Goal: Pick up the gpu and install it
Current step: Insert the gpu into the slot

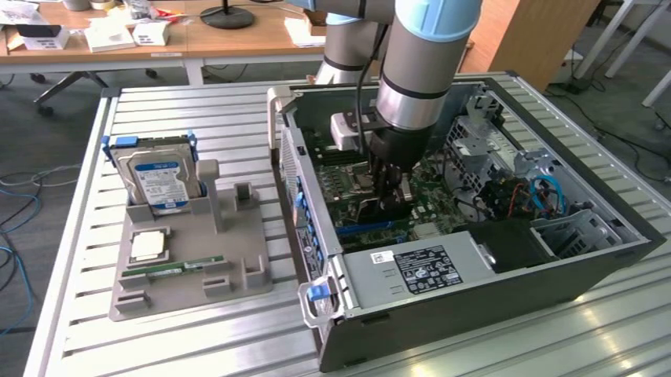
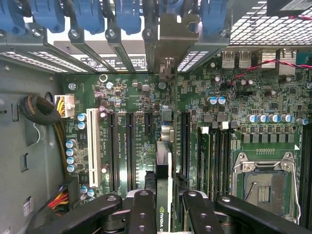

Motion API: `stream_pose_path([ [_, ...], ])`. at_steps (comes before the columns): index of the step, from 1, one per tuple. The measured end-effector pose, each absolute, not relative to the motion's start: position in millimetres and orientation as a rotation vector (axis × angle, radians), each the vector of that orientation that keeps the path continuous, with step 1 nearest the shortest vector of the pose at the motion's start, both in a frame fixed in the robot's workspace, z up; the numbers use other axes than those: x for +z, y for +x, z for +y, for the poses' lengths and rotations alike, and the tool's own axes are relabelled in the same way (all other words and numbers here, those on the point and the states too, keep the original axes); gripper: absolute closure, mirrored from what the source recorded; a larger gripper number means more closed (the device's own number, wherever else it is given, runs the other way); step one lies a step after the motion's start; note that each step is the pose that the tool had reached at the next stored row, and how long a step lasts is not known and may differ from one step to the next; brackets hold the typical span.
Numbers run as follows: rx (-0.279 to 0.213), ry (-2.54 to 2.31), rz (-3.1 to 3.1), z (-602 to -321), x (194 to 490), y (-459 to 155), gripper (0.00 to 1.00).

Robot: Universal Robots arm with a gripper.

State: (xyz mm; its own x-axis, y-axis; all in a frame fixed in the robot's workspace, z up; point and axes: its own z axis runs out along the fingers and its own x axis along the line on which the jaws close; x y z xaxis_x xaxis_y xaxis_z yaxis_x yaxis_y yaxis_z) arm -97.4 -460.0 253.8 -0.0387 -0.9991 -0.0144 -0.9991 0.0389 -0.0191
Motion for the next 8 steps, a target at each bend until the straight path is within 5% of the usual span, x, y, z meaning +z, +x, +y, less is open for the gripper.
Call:
stream_pose_path([
  [8, -0.006, -2.162, 2.247, -460.1, 253.2, -97.0, 0.74],
])
